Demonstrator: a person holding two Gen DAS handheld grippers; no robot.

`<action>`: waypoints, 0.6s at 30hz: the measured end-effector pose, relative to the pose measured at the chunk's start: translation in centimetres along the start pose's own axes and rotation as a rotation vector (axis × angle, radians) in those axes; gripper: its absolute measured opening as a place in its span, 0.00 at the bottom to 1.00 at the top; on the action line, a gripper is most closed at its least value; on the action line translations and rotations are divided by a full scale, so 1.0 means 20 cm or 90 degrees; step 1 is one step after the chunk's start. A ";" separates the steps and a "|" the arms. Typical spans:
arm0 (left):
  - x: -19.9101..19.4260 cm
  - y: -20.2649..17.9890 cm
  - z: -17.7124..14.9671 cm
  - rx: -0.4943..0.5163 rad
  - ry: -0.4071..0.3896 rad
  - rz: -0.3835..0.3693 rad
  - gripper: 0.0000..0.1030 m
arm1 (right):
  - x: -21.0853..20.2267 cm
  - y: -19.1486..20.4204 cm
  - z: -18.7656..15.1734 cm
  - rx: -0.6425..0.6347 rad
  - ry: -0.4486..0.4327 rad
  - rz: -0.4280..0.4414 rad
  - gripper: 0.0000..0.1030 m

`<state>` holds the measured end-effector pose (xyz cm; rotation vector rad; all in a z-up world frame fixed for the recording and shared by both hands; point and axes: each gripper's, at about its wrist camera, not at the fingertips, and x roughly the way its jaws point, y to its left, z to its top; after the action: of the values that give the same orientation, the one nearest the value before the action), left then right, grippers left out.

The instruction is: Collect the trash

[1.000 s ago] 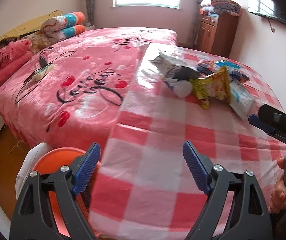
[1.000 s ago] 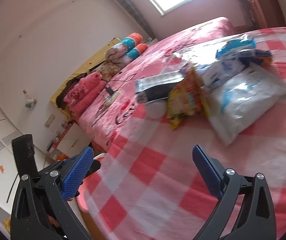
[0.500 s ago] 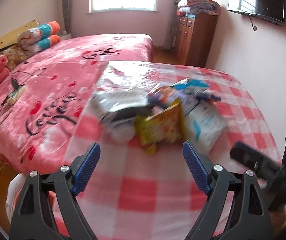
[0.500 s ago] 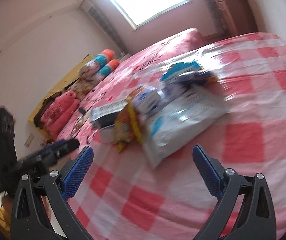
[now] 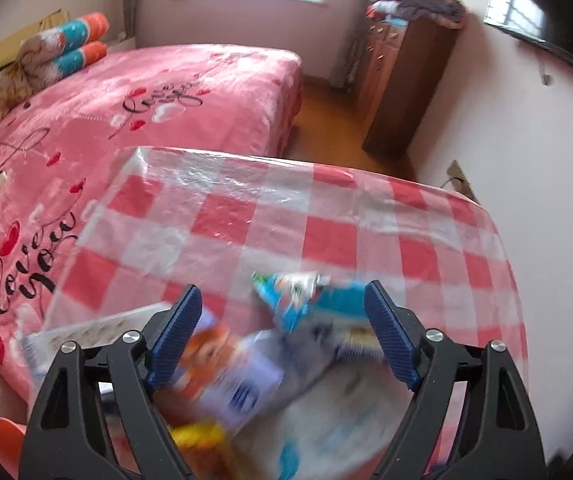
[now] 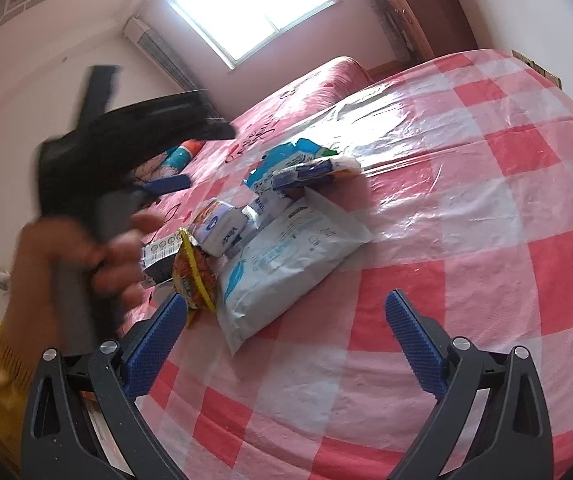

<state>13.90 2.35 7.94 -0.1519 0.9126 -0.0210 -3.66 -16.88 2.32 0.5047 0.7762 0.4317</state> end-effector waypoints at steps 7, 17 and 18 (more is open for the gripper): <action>0.30 -0.07 0.06 -0.004 0.068 0.040 0.48 | -0.07 -0.02 0.04 -0.010 -0.032 -0.013 0.95; 0.25 -0.14 -0.12 0.051 0.081 0.008 0.42 | -0.19 -0.15 0.11 0.015 -0.091 -0.078 0.95; 0.22 -0.15 -0.16 0.062 0.082 0.000 0.42 | -0.19 -0.17 0.12 0.023 -0.094 -0.081 0.95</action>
<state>14.23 -1.46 2.91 -0.0607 1.0385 -0.0752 -3.73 -22.35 3.94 0.5116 0.6698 0.2598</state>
